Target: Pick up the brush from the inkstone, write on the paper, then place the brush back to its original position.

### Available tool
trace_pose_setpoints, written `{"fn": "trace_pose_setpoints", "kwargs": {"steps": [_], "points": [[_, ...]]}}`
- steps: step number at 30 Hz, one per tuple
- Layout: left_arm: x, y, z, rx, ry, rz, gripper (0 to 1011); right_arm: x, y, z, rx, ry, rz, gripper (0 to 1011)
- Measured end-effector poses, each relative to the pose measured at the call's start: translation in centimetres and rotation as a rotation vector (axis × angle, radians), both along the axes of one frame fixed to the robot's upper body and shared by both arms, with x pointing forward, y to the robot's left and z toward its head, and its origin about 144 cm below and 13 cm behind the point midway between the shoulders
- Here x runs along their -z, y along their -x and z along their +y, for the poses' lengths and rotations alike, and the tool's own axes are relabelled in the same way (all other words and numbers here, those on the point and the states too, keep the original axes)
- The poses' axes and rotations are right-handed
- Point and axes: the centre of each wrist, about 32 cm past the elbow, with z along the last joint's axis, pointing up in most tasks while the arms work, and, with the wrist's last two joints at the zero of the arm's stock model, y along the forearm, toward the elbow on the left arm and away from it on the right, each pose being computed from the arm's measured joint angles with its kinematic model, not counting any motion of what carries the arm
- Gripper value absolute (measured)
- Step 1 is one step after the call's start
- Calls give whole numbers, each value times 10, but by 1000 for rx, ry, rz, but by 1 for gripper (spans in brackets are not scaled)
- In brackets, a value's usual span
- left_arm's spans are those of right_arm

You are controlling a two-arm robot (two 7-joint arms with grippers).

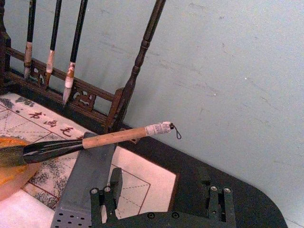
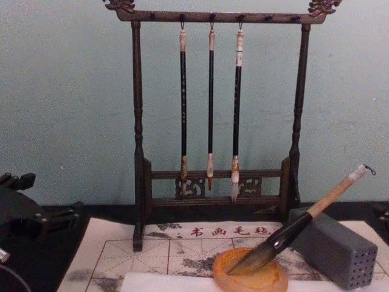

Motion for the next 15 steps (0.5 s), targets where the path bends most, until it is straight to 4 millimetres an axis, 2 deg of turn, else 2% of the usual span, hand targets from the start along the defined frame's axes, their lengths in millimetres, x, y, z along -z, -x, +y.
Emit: {"fn": "trace_pose_setpoints", "kwargs": {"steps": [15], "points": [[0, 0, 0, 0, 0, 0, 1001, 0, 0, 0, 0, 0, 0, 1003]]}}
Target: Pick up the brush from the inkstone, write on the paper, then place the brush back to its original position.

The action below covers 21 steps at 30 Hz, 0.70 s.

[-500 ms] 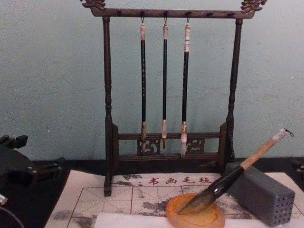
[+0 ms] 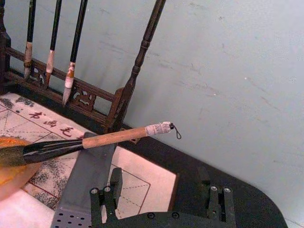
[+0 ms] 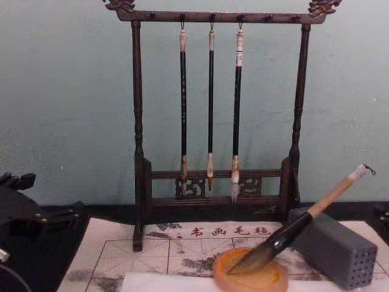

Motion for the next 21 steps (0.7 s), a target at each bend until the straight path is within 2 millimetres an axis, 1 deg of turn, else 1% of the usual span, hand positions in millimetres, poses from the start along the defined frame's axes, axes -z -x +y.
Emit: {"fn": "trace_pose_setpoints", "kwargs": {"steps": [21], "points": [[0, 0, 0, 0, 0, 0, 1001, 0, 0, 0, 0, 0, 0, 1003]]}}
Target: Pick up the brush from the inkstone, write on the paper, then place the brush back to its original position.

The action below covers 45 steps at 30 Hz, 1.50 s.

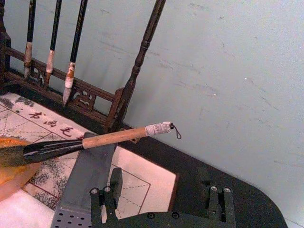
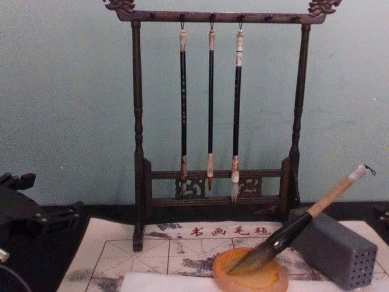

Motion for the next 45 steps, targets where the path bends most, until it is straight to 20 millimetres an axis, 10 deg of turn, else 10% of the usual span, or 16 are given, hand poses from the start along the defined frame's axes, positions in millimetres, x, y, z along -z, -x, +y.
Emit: {"fn": "trace_pose_setpoints", "kwargs": {"steps": [45], "points": [[0, 0, 0, 0, 0, 0, 1001, -5, 1, -5, -10, -53, 30, 1003]]}}
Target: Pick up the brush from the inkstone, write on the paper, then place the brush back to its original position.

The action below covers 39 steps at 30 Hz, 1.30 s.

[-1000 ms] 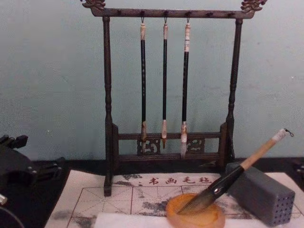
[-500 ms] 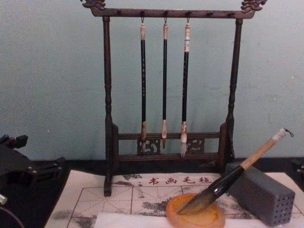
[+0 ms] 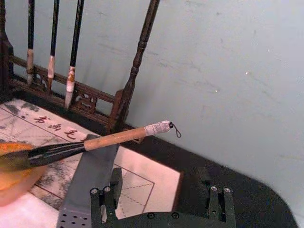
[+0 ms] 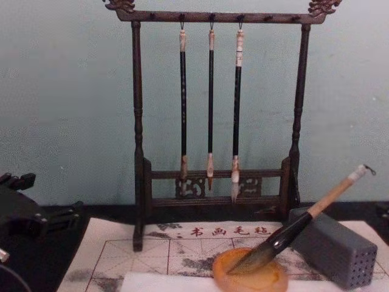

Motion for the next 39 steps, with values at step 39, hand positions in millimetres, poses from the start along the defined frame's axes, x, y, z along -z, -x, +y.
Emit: {"fn": "trace_pose_setpoints", "kwargs": {"steps": [39], "points": [[0, 0, 0, 0, 0, 0, 1001, -18, -30, 16, 10, -808, 430, 1002]]}}
